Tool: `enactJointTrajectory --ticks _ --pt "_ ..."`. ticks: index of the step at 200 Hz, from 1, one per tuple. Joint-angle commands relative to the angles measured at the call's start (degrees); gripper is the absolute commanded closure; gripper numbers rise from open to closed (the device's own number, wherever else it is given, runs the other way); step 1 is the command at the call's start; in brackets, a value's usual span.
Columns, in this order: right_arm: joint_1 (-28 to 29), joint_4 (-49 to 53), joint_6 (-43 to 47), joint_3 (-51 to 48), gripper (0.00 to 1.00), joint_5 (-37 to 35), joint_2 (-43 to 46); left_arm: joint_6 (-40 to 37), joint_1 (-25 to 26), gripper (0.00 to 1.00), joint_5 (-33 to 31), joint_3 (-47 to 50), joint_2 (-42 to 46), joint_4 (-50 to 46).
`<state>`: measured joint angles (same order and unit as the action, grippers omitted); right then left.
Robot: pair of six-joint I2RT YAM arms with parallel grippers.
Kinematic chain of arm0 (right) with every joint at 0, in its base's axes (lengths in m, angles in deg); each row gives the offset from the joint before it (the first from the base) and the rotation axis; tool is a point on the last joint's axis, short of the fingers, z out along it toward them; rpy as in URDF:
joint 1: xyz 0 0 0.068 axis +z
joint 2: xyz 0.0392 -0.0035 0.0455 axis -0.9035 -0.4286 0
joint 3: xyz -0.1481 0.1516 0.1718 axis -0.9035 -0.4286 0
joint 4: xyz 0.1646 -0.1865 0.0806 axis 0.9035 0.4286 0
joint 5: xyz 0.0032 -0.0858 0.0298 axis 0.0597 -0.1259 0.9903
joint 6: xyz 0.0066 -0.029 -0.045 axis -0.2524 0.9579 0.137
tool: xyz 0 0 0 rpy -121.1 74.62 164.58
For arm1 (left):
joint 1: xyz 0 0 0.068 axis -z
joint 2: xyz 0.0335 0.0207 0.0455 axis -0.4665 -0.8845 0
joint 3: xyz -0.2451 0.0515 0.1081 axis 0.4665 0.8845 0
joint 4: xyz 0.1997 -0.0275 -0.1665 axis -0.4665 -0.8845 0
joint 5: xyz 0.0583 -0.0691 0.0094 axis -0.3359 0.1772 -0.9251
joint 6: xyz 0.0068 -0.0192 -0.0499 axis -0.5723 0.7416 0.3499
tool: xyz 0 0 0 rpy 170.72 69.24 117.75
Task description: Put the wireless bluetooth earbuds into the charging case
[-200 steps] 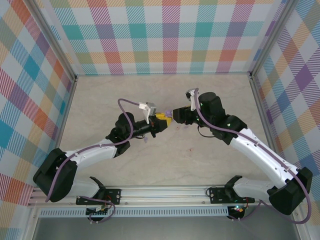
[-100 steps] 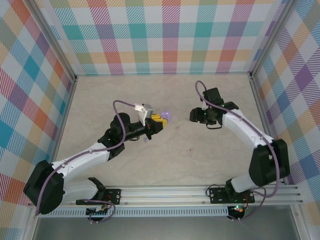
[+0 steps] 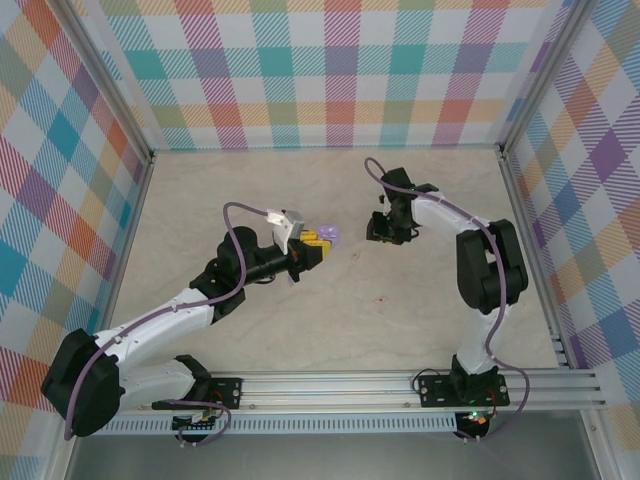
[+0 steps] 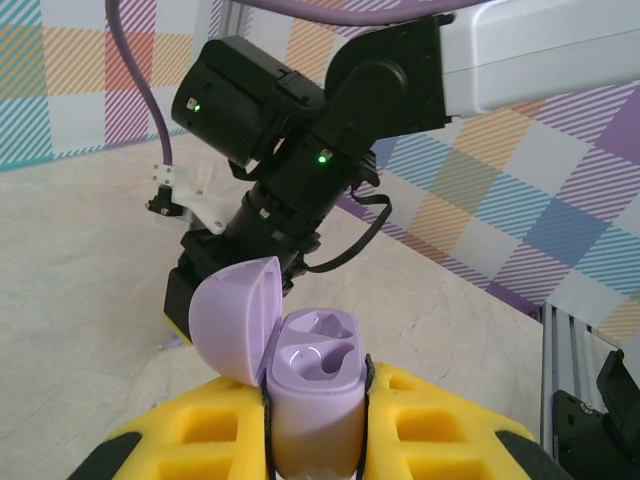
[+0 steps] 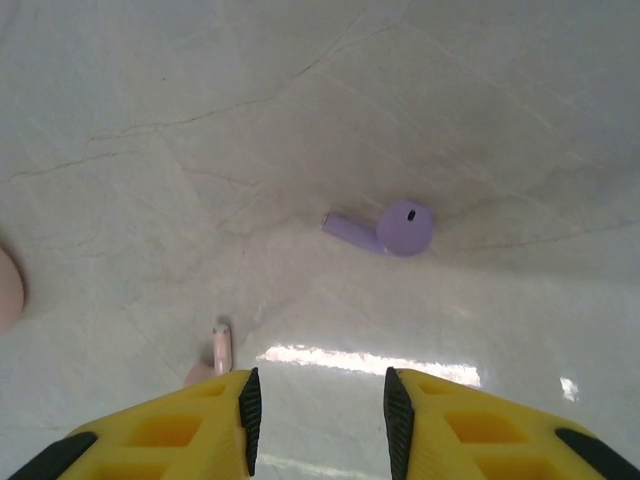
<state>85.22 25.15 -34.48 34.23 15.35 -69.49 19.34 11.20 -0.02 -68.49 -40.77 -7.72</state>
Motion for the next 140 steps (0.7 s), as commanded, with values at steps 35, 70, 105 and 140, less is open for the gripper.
enactJointTrajectory --ticks 35,70,105,140 --pt "-0.3 3.6 -4.1 4.5 0.55 -2.5 -5.2 -1.3 0.9 0.82 0.2 -1.5 1.2 0.3" --pt "-0.4 3.7 -4.5 7.2 0.55 -3.4 -8.0 -2.0 0.8 0.82 1.1 -1.1 1.4 0.9" --pt "-0.5 4.9 -4.0 10.4 0.56 -4.4 -10.9 -2.8 0.9 0.82 1.7 -0.4 1.9 1.9" --pt "-0.5 5.8 -1.8 14.1 0.56 -3.8 -13.6 -4.5 0.8 0.83 2.4 0.1 2.9 2.0"
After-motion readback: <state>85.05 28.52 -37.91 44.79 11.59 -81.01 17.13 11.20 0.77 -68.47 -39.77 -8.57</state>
